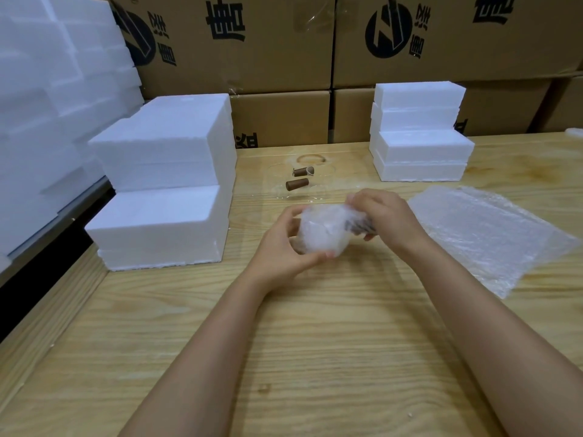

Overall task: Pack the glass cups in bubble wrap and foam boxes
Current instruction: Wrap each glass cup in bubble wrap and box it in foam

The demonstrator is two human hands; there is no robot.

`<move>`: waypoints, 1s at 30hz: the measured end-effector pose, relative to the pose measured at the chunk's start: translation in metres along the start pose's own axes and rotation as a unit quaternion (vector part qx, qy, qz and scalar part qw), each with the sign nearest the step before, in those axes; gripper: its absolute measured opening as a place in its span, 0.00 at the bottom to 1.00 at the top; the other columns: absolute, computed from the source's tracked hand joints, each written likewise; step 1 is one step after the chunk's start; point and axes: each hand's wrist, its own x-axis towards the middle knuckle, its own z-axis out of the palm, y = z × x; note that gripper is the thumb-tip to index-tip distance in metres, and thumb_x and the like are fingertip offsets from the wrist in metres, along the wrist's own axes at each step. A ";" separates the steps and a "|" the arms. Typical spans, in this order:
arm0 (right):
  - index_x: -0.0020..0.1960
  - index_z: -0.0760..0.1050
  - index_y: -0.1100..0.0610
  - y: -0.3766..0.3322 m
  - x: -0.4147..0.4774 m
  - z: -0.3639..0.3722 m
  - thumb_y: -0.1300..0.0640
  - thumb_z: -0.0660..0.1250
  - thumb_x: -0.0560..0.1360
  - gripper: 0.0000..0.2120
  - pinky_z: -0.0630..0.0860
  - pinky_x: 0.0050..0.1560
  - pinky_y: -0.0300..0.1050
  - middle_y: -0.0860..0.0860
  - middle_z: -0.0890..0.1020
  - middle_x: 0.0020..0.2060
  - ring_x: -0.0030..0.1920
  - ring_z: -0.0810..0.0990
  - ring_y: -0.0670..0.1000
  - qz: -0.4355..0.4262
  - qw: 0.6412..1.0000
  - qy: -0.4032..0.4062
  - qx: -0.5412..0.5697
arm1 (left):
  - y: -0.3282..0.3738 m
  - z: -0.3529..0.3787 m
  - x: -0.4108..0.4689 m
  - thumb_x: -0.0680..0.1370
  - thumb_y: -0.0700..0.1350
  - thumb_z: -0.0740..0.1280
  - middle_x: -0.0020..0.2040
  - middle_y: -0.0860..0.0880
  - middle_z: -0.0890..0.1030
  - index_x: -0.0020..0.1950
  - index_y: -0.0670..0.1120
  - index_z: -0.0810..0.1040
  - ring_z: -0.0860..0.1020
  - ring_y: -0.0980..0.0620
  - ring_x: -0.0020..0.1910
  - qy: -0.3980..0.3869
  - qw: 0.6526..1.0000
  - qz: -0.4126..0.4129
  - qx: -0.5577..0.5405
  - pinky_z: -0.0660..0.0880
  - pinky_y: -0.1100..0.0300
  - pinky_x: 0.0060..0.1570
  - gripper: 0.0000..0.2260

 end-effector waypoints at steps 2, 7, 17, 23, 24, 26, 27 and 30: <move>0.47 0.79 0.53 0.006 0.003 0.002 0.44 0.59 0.78 0.15 0.79 0.42 0.46 0.51 0.81 0.46 0.41 0.81 0.52 0.031 0.998 0.020 0.058 | -0.003 -0.008 0.002 0.62 0.52 0.79 0.60 0.55 0.77 0.62 0.60 0.68 0.77 0.58 0.59 0.034 0.999 -0.036 -0.011 0.75 0.61 0.55 0.33; 0.63 0.72 0.54 0.023 0.000 0.027 0.49 0.50 0.83 0.17 0.71 0.64 0.43 0.53 0.78 0.57 0.57 0.78 0.50 0.078 0.985 -0.048 0.145 | -0.014 -0.025 0.004 0.69 0.46 0.78 0.64 0.54 0.74 0.68 0.56 0.64 0.75 0.53 0.63 0.033 0.996 -0.078 0.034 0.73 0.54 0.63 0.33; 0.69 0.71 0.53 0.031 0.001 0.032 0.42 0.50 0.81 0.24 0.59 0.61 0.36 0.47 0.73 0.67 0.66 0.68 0.42 0.049 0.999 0.016 -0.003 | -0.001 -0.018 -0.001 0.71 0.48 0.74 0.76 0.55 0.56 0.79 0.51 0.48 0.55 0.63 0.72 0.075 0.987 0.010 0.142 0.52 0.72 0.67 0.45; 0.49 0.76 0.50 0.026 0.036 -0.012 0.51 0.55 0.80 0.11 0.72 0.53 0.40 0.44 0.79 0.47 0.51 0.76 0.45 0.024 0.945 0.308 0.112 | 0.046 0.025 0.030 0.75 0.41 0.67 0.67 0.47 0.72 0.70 0.42 0.68 0.69 0.55 0.67 0.176 0.954 0.210 0.123 0.65 0.64 0.67 0.23; 0.51 0.76 0.51 0.029 0.047 -0.023 0.52 0.56 0.79 0.10 0.70 0.48 0.36 0.42 0.78 0.46 0.48 0.75 0.43 0.028 0.930 0.348 0.114 | 0.054 0.036 0.042 0.76 0.42 0.67 0.67 0.49 0.72 0.70 0.44 0.68 0.70 0.55 0.66 0.149 0.973 0.154 0.080 0.67 0.61 0.66 0.22; 0.54 0.73 0.53 0.037 0.073 -0.050 0.54 0.56 0.79 0.09 0.68 0.44 0.34 0.47 0.78 0.51 0.49 0.75 0.45 0.039 0.902 0.417 0.108 | 0.065 0.059 0.070 0.78 0.44 0.66 0.67 0.49 0.72 0.71 0.47 0.66 0.70 0.54 0.66 0.094 0.995 0.024 0.005 0.66 0.60 0.63 0.22; 0.55 0.72 0.54 0.044 0.086 -0.064 0.55 0.56 0.79 0.09 0.69 0.47 0.36 0.51 0.77 0.55 0.52 0.75 0.49 0.051 0.888 0.446 0.100 | 0.067 0.071 0.086 0.79 0.46 0.65 0.68 0.48 0.71 0.73 0.47 0.64 0.70 0.52 0.66 0.069 0.997 -0.039 -0.026 0.66 0.60 0.61 0.22; 0.62 0.70 0.60 0.067 0.120 -0.101 0.57 0.56 0.79 0.14 0.69 0.53 0.42 0.56 0.71 0.63 0.60 0.73 0.54 0.094 0.863 0.494 0.046 | 0.065 0.101 0.131 0.82 0.52 0.58 0.72 0.44 0.68 0.77 0.47 0.55 0.69 0.44 0.67 0.019 0.982 -0.176 -0.070 0.65 0.56 0.58 0.26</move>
